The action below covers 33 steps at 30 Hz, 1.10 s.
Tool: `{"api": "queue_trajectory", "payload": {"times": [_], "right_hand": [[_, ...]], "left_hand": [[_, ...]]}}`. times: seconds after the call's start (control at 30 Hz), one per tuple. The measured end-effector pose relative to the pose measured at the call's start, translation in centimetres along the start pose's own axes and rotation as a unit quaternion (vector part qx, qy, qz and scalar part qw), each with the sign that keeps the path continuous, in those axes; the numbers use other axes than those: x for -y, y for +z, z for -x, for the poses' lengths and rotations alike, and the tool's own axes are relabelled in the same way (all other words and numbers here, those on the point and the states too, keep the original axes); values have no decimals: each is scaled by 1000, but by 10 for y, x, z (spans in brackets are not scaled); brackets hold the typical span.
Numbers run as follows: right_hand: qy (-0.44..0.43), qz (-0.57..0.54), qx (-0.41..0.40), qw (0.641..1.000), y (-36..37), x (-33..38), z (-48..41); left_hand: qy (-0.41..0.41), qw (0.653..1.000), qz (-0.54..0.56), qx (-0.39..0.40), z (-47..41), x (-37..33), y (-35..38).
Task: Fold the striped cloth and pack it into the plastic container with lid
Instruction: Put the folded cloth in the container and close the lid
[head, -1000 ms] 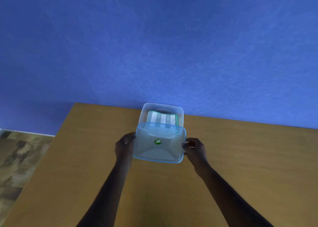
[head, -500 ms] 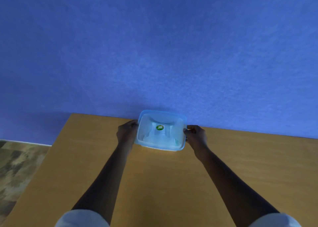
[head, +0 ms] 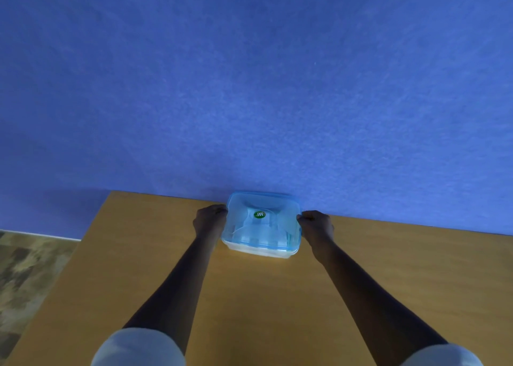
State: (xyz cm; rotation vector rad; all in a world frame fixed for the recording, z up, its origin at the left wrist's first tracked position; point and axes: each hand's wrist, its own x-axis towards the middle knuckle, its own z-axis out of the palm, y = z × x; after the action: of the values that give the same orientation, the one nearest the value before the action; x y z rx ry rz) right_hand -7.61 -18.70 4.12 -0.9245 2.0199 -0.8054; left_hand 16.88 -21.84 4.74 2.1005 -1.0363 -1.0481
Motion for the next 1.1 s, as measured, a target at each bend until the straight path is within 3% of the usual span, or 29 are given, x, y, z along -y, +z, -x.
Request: {"api": "queue_trajectory", "payload": {"times": [0.4, 0.67, 1.1], "right_hand": [[34, -43, -22, 998, 9, -8, -7], [92, -143, 3, 985, 11, -20, -4], [156, -234, 13, 960, 20, -25, 1]], "left_hand": [[0, 999, 23, -23, -5, 13, 10], [13, 999, -16, -34, -1, 22, 10], [-82, 988, 127, -11, 0, 23, 10]]}}
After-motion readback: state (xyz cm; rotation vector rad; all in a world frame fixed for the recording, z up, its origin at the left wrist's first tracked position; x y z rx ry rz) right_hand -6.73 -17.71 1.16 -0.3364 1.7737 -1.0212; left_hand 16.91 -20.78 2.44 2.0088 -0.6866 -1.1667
